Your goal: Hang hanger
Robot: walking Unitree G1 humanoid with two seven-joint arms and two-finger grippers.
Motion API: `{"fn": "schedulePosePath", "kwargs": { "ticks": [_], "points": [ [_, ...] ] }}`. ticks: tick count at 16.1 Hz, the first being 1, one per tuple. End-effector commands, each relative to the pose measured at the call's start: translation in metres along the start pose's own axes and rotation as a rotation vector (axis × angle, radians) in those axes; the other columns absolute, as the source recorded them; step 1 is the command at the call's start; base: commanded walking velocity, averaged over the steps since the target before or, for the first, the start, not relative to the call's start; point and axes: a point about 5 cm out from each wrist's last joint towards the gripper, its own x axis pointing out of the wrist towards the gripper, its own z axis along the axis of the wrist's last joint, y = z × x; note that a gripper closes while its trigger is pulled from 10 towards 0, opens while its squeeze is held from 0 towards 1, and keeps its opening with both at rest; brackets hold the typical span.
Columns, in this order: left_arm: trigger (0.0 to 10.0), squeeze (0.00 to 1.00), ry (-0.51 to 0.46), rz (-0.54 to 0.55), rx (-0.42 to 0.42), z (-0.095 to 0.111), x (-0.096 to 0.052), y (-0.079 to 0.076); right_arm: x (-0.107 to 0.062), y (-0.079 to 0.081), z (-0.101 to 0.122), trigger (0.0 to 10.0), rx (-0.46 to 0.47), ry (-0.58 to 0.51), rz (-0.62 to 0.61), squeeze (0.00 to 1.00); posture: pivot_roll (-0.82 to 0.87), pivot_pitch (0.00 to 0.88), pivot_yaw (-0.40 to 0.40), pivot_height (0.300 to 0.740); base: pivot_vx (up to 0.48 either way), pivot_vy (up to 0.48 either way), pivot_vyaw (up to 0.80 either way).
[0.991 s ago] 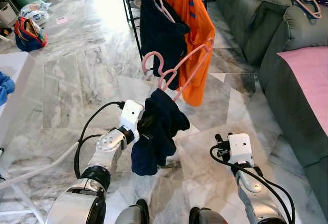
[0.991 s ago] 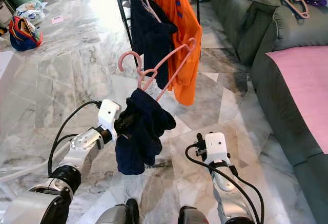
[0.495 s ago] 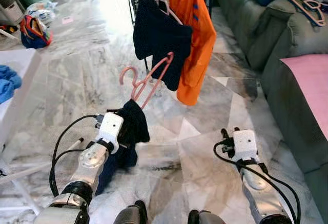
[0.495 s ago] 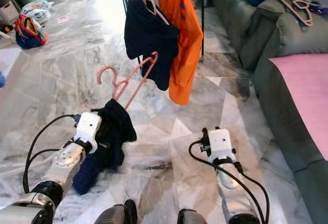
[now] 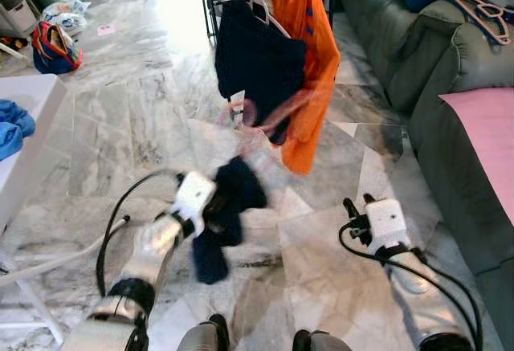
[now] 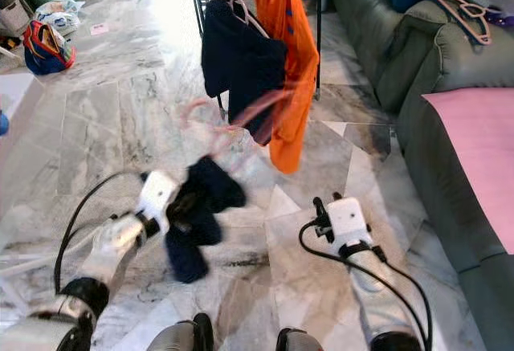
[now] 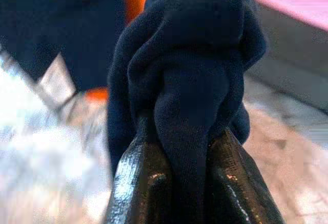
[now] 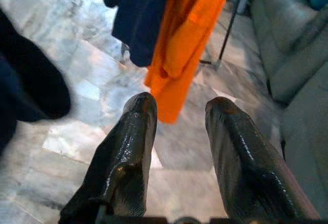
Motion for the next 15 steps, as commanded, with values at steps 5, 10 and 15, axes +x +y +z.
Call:
{"fn": "schedulePosePath", "kwargs": {
  "ticks": [5, 10, 15],
  "points": [
    [0.0, 0.00, -0.088, -0.086, 0.113, 0.033, 0.007, 0.016, -0.004, -0.009, -0.003, 10.0, 0.008, 0.017, -0.015, 1.00, -0.08, 0.176, 0.039, 0.740, 0.000, 0.000, 0.00],
    [0.0, 0.00, -0.029, -0.181, 0.119, 0.017, 0.006, -0.002, -0.010, 0.005, -0.018, 0.0, 0.041, 0.098, 0.079, 0.00, -0.09, 0.180, 0.036, 0.740, 0.000, 0.000, 0.00],
    [2.0, 0.00, 0.262, 0.217, -0.134, -0.049, -0.016, -0.010, -0.011, 0.025, -0.041, 10.0, 0.179, 0.219, 0.019, 0.00, -0.10, 0.153, 0.010, 0.740, 0.000, 0.000, 0.00]
  ]
}}
